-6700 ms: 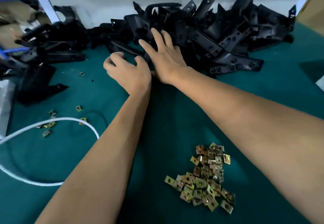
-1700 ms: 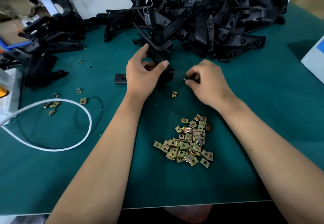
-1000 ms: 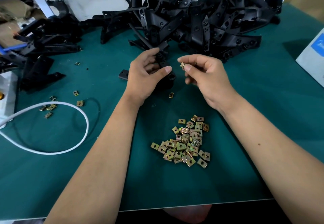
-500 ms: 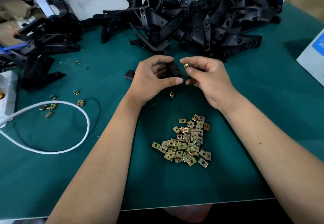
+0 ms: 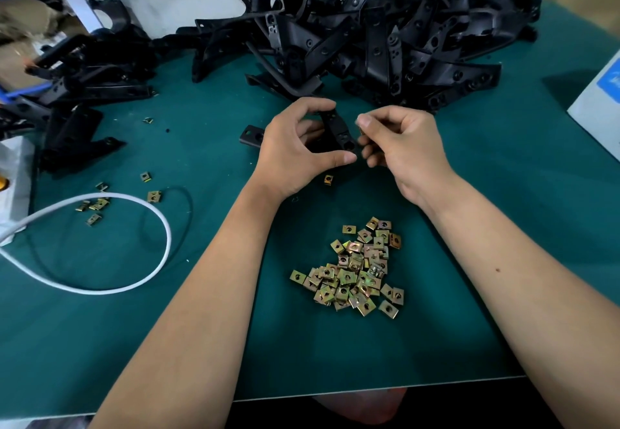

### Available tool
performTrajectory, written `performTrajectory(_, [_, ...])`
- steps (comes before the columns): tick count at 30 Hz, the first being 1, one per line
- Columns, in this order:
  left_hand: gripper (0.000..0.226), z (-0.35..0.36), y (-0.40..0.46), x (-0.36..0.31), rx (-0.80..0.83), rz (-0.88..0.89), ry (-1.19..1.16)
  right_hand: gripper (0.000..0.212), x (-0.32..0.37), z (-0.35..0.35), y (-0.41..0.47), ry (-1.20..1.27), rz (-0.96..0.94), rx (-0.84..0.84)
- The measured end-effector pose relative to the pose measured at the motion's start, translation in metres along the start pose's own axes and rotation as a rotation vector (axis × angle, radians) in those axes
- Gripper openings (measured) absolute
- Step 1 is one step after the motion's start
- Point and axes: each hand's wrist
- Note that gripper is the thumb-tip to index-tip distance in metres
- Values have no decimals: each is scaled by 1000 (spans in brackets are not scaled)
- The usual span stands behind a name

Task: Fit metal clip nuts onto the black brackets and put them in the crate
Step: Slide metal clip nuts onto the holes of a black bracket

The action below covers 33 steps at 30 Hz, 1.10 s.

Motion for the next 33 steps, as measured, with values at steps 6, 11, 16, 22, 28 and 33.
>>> performTrajectory(6, [109, 3, -2, -6, -45, -20, 1, 12, 0, 0, 2, 23, 71, 36])
performTrajectory(11, [108, 2, -2, -9, -68, -9, 25, 21, 2, -3, 4, 49, 145, 70])
performTrajectory(16, [107, 1, -3, -11, -66, 15, 56, 25, 4, -3, 2, -4, 127, 104])
performTrajectory(22, [108, 2, -4, -13, -72, 31, 63, 17, 1, -1, 1, 20, 114, 35])
performTrajectory(28, [108, 2, -5, -15, -60, 24, 71, 12, 3, -2, 1, 50, 145, -11])
performTrajectory(33, [108, 4, -5, -15, -37, 36, 81, 13, 5, -1, 0, 112, 181, -20])
Point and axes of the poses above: each hand's wrist, its own y-axis towards the middle knuckle, its own z-axis out of the palm, x = y × z, and after that the axes turned 6 degrees about -x, right-handed
